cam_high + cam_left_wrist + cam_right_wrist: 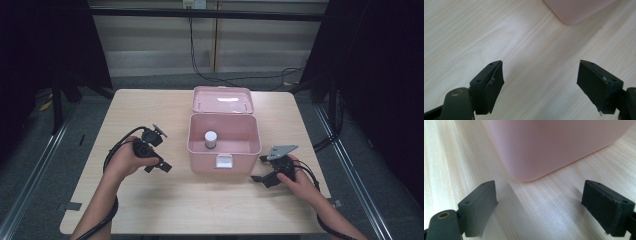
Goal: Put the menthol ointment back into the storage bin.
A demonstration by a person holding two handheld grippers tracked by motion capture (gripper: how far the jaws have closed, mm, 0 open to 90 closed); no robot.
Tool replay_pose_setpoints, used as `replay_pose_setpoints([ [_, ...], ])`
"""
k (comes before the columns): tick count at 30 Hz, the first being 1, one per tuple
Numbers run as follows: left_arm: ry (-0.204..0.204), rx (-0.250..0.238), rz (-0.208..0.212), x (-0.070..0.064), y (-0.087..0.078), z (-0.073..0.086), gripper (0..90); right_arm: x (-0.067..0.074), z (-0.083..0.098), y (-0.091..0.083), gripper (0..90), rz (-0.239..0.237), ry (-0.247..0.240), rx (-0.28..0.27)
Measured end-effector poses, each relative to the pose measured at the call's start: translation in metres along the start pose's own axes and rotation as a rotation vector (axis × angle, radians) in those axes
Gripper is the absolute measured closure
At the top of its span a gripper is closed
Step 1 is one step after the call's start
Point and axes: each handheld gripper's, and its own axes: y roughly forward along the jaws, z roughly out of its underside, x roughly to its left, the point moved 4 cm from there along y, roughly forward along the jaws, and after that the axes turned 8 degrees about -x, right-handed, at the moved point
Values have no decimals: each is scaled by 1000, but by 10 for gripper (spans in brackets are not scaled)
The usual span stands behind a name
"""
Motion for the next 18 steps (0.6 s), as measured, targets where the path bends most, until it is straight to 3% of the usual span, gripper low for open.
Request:
replay_pose_setpoints([
  [7,-16,9,-4,2,12,9,209,0,0,0,122,0,0,0],
  [18,-39,-29,1,8,30,26,210,0,0,0,123,0,-1,0],
])
